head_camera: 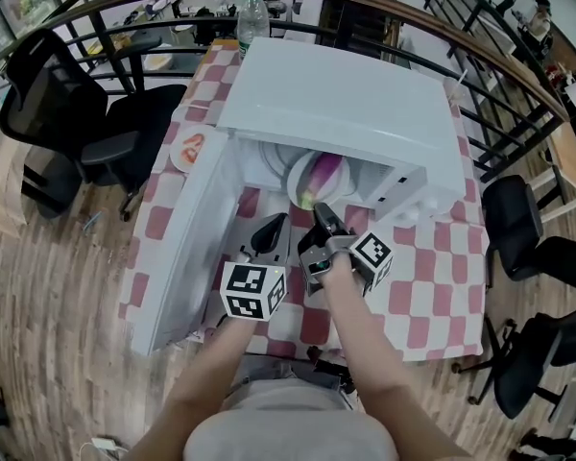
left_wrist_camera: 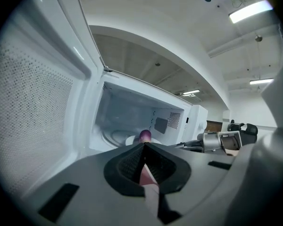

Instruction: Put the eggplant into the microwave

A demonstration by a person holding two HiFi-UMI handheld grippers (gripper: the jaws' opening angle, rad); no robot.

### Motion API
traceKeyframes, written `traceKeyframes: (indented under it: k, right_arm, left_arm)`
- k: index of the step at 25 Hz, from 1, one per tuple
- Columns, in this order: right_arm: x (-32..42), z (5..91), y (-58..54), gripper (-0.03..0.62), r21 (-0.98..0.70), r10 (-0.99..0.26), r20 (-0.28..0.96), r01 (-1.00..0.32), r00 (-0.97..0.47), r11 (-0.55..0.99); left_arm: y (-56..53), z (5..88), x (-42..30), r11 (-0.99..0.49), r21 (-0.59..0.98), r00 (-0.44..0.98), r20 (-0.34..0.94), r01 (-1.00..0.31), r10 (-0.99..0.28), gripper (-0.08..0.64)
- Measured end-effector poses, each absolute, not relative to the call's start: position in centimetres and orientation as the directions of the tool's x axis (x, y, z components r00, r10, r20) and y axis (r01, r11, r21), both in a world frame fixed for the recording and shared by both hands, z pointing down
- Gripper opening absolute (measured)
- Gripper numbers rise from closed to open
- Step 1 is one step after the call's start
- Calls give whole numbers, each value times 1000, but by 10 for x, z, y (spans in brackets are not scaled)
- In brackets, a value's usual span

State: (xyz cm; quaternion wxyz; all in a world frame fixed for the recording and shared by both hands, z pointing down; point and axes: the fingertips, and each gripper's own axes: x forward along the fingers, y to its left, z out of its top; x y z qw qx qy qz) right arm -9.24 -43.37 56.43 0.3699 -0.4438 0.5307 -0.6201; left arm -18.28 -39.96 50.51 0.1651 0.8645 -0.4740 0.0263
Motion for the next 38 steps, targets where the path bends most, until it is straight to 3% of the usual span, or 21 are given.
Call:
traceKeyframes:
  k: [16,25,38]
  right_arm:
    - [-91,567,-462,39,-967,-914,253,-121,-316,-225]
    - [-87,585,-461,206,-922,-872,384,-165,-302,-349]
    - [-90,601,-483,296,-888,-837,459,-131,-298,-440]
  left_arm:
    - [-405,500,-185,-498,297,563,199,-815,-802,5]
    - [-402,500,-179,-509,297,575,210,-808,-790,5]
    - [-412,504,-187,-489,311,564,228,-815,-794,5]
